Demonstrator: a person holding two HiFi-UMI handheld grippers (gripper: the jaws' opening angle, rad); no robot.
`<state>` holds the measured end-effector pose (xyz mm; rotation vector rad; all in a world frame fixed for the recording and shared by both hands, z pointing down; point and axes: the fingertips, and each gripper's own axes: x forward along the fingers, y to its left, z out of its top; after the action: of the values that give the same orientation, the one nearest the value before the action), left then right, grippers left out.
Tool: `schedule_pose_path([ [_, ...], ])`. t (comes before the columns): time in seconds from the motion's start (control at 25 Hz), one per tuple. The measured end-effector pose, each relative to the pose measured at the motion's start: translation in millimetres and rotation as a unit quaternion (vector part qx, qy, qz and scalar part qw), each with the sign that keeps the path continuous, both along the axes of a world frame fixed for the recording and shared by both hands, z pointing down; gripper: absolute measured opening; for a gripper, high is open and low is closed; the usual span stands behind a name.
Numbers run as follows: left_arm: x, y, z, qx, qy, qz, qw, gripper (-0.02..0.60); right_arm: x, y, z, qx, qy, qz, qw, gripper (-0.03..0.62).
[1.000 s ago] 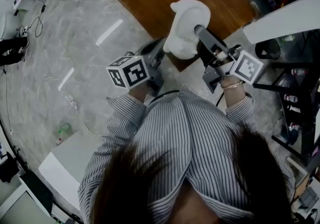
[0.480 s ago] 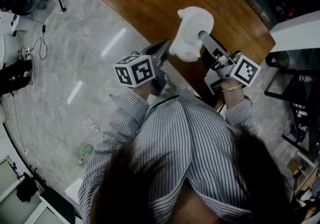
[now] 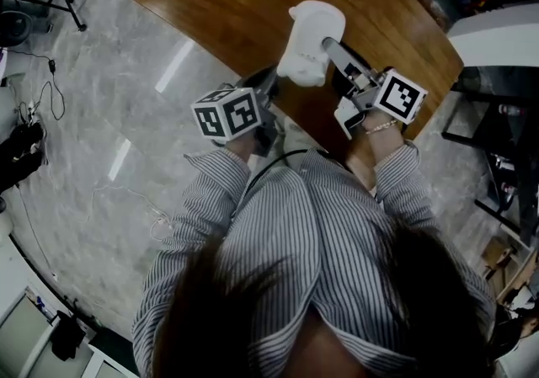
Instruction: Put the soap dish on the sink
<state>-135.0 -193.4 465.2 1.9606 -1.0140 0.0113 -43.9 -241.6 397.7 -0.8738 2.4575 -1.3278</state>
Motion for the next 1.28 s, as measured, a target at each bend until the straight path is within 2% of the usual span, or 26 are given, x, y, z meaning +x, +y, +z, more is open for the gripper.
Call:
schedule_pose_path([
  [0.2, -2.5, -13.0, 17.8, -0.021, 0.002, -0.001, 0.9998, -0.006, -4.7, -38.7, 20.4, -0.008, 0.009, 0.006, 1.0, 0.115],
  [0.36, 2.5, -20.5, 39.8, -0.045, -0.002, 0.001, 0.999, -0.006, 6.1, -61.4, 72.7, -0.076, 0.048, 0.047, 0.995, 0.115],
  [0.52, 6.7, -27.1, 53.3, -0.055, -0.006, 0.003, 0.9984, -0.006, 3.3, -73.6, 113.1, -0.101, 0.077, 0.049, 0.991, 0.115],
  [0.76, 10.2, -27.6, 68.1, -0.07, -0.007, 0.002, 0.9975, -0.006, 5.8, -68.8, 145.1, -0.096, 0.136, 0.044, 0.985, 0.115],
  [1.04, 13.6, -22.3, 79.1, -0.089, 0.012, -0.001, 0.9959, -0.006, 7.2, -60.3, 162.2, -0.092, 0.171, 0.042, 0.98, 0.115],
  [1.28, 16.5, -22.9, 76.8, -0.095, 0.035, -0.002, 0.9949, -0.006, 8.3, -59.4, 169.9, -0.117, 0.209, 0.042, 0.97, 0.121],
])
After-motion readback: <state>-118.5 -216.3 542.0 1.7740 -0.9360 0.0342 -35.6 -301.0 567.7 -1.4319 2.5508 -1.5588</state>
